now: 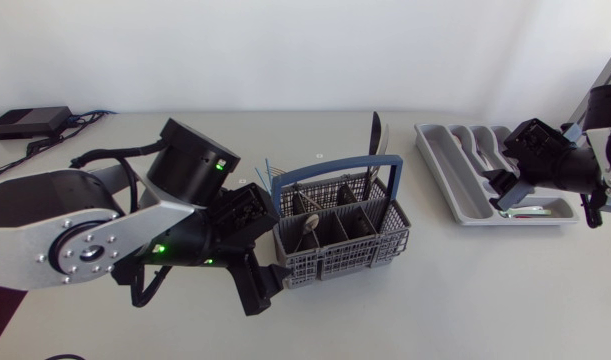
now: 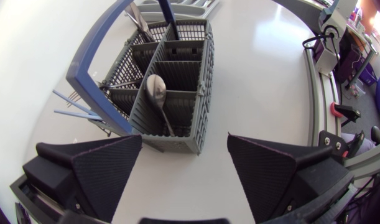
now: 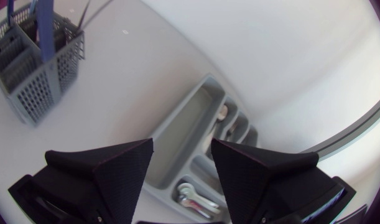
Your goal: Sort the cutlery from the basket into the organizer compartments.
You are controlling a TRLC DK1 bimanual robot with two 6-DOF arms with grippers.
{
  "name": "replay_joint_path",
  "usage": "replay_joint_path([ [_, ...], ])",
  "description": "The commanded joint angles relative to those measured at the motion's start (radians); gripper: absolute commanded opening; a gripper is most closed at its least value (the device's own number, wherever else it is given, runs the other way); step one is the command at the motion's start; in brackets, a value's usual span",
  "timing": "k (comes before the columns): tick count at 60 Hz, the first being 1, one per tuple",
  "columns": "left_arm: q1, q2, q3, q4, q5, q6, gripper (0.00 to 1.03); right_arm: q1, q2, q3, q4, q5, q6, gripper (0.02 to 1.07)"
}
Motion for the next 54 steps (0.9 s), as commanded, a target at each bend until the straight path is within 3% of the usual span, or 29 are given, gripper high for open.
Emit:
replay_joint_path([
  [1,0.01,-0.022,-0.034,-0.01,-0.007,-0.015,0.95,0.045,-0.093,0.013,-0.096,-0.049,0.149,0.7],
  [22,0.017,0.004,-0.067,-0.01,-0.005,0.001,0.95,0.26,-0.176,0.094,-0.467,-0.278,0.462,0.7],
  [33,0.017,0.065,-0.06,0.01,-0.005,0.004,0.95,0.383,-0.127,0.132,-0.553,-0.341,0.577,0.7],
  [54,-0.04,0.209,0.009,0.028,-0.005,0.001,0.95,0.45,0.003,0.141,-0.541,-0.494,0.724,0.7],
])
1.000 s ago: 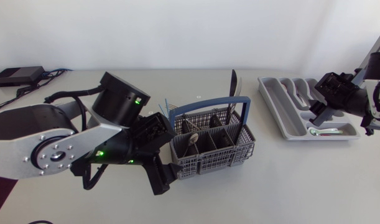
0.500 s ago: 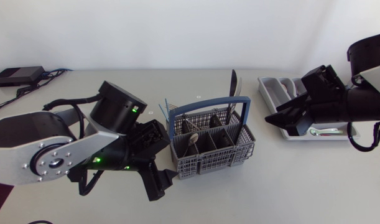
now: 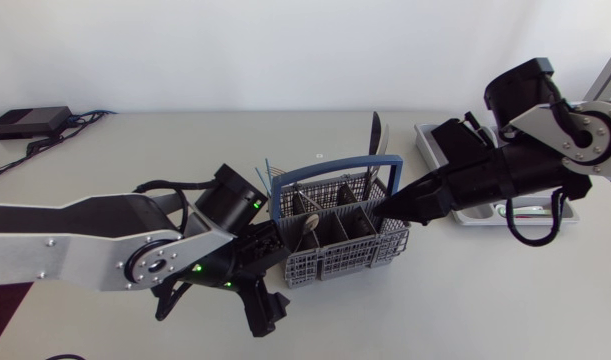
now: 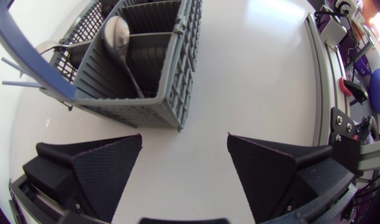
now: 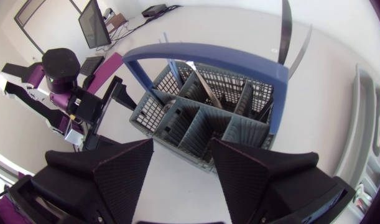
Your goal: Sort the cutlery from the basket into the organizer compartments.
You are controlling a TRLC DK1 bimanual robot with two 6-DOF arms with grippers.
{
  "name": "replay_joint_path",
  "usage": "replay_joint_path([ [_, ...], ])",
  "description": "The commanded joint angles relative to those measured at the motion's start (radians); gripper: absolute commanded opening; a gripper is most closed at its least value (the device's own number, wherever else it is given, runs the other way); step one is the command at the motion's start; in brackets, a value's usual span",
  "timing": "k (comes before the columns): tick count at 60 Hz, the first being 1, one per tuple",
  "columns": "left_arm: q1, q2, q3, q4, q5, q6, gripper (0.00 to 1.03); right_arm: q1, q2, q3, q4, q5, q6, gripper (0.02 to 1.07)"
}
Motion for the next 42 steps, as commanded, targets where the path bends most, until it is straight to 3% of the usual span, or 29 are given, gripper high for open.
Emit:
replay_joint_path([
  [1,-0.02,0.034,0.039,0.017,-0.005,-0.001,0.95,0.03,0.042,0.01,0.0,-0.023,0.073,0.7],
  [22,-0.068,0.11,0.073,0.054,-0.005,-0.013,0.95,0.132,0.156,0.037,0.043,-0.072,0.197,0.69],
  [34,-0.069,0.113,0.063,0.069,-0.005,-0.02,0.95,0.215,0.165,0.024,0.129,0.04,0.289,0.69],
  [42,-0.116,0.143,0.082,0.101,-0.005,-0.041,0.95,0.218,0.177,0.022,0.175,0.095,0.33,0.68],
])
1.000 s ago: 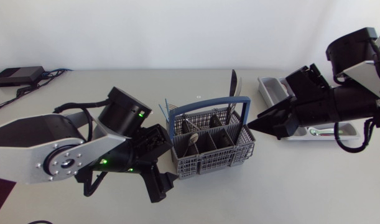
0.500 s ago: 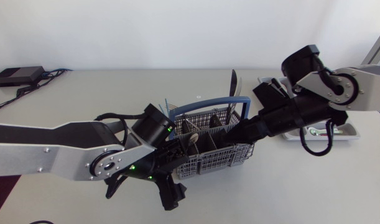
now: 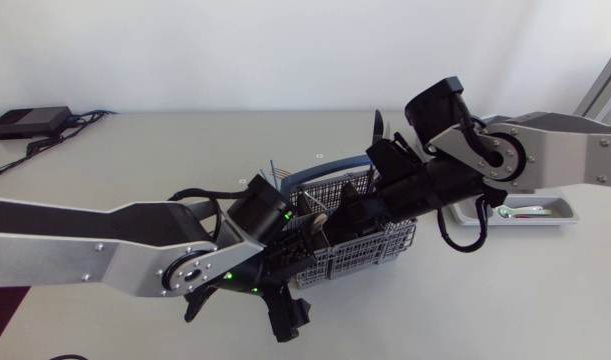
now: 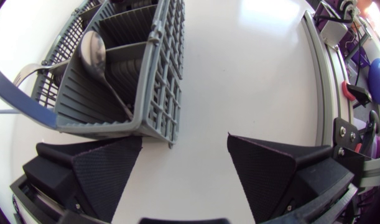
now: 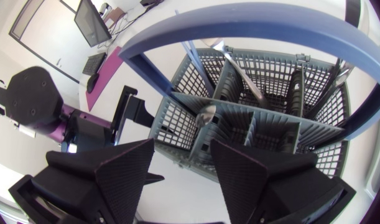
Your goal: Sort the cutlery from the basket into the organizer compartments.
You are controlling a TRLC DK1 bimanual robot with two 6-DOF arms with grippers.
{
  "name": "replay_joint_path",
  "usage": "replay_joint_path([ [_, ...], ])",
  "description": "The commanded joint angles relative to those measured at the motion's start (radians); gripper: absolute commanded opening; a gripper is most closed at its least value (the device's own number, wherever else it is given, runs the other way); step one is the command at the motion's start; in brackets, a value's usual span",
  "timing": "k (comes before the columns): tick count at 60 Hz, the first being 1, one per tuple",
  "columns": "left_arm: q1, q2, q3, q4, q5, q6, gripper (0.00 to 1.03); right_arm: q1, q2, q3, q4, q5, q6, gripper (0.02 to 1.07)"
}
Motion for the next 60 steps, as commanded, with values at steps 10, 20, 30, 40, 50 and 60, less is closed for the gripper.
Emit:
replay_joint_path([
  [10,-0.076,0.063,0.054,0.039,0.013,-0.026,0.95,-0.012,0.068,0.002,0.047,0.022,0.065,0.68],
  [20,-0.062,0.021,0.031,0.042,0.013,-0.026,0.95,-0.03,0.099,-0.014,0.083,0.028,0.073,0.64],
  [30,-0.041,-0.049,-0.023,0.043,0.011,-0.024,0.95,-0.058,0.065,-0.021,0.083,0.032,0.071,0.63],
  [40,-0.025,-0.086,-0.046,0.045,0.011,-0.018,0.95,-0.055,0.073,-0.023,0.089,0.055,0.074,0.63],
  [50,-0.025,-0.117,-0.063,0.045,0.011,-0.018,0.95,-0.027,0.083,-0.021,0.092,0.061,0.081,0.62],
  [60,-0.025,-0.143,-0.08,0.045,0.011,-0.02,0.95,-0.004,0.097,-0.017,0.093,0.061,0.085,0.6],
])
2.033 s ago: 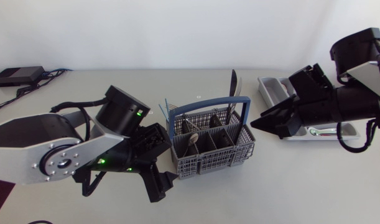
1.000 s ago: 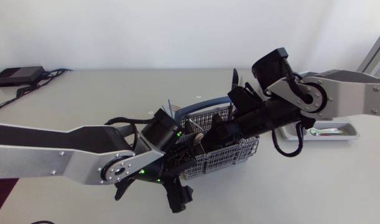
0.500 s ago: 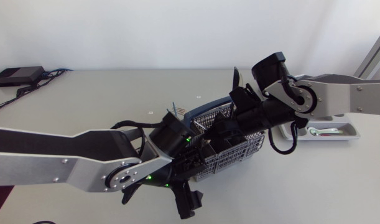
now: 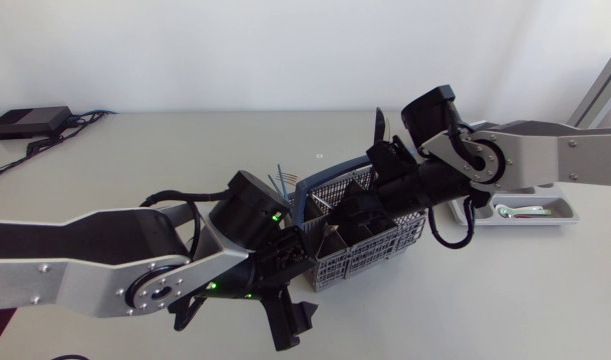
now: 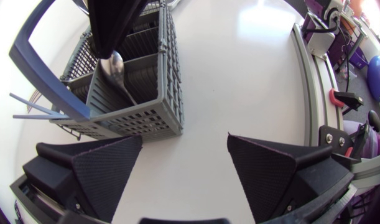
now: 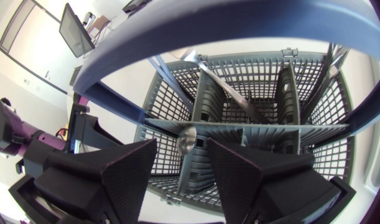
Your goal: Sort the cutlery from the basket into the organizer compartments.
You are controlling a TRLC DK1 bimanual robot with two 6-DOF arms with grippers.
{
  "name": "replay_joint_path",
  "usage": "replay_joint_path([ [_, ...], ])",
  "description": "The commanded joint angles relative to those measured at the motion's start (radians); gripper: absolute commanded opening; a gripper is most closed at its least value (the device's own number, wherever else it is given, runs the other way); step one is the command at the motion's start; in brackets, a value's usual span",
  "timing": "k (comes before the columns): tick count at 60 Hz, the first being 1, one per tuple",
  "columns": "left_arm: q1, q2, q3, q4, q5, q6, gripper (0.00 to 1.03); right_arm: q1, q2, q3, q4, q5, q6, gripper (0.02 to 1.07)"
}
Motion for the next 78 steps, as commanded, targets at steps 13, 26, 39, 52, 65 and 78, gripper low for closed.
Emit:
replay_joint_path([
  [13,0.009,-0.045,-0.047,0.006,0.007,-0.007,0.95,0.036,0.025,-0.013,0.007,-0.002,0.035,0.52],
  [26,0.009,-0.052,-0.05,0.006,0.007,-0.007,0.95,0.044,0.025,-0.014,0.02,0.003,0.038,0.4],
  [39,0.008,-0.059,-0.052,0.006,0.007,-0.009,0.95,0.044,0.037,-0.02,0.05,0.018,0.047,0.34],
  [52,0.008,-0.07,-0.059,0.006,0.007,-0.01,0.95,0.048,0.059,-0.027,0.074,0.043,0.052,0.32],
  [65,0.006,-0.068,-0.061,0.006,0.007,-0.009,0.95,0.05,0.065,-0.031,0.085,0.078,0.054,0.29],
  [78,0.005,-0.07,-0.059,0.006,0.007,-0.009,0.95,0.048,0.085,-0.039,0.094,0.069,0.049,0.16],
])
